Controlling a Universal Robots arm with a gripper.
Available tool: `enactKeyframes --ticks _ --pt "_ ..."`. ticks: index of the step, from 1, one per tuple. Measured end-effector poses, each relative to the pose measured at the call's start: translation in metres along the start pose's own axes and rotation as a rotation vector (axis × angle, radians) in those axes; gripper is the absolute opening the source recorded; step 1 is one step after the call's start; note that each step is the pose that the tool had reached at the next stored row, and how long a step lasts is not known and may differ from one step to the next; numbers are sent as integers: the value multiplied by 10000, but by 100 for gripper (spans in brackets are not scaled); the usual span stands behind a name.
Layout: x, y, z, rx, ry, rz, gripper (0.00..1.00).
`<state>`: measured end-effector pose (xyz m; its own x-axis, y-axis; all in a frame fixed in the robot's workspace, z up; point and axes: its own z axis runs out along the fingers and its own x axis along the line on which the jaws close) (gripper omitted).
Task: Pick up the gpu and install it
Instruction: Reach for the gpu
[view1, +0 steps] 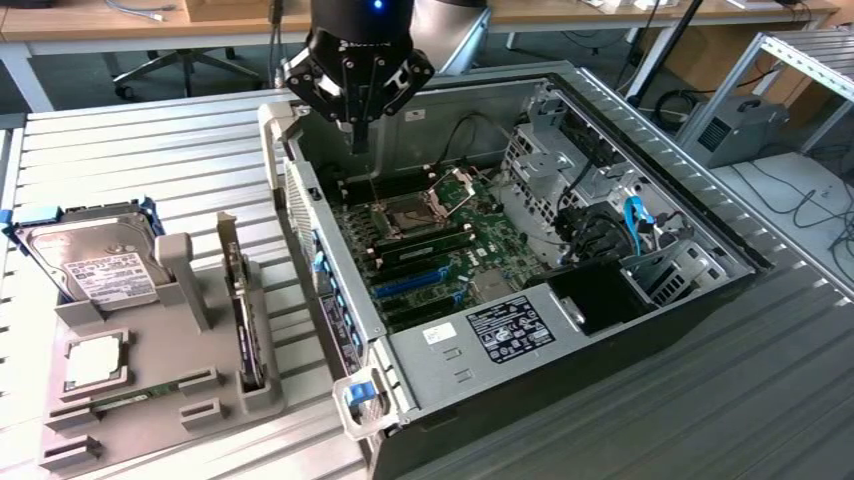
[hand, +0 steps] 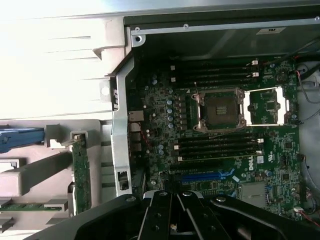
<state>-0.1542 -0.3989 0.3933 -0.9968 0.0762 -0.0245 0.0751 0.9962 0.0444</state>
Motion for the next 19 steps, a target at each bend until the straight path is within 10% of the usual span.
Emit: enactKeyframes --ticks 7,13,19 --pt "42 -3 -1 0 0 0 11" --pt "427 -32 -11 0 0 0 11" --pt "493 -37 -13 0 1 0 11"
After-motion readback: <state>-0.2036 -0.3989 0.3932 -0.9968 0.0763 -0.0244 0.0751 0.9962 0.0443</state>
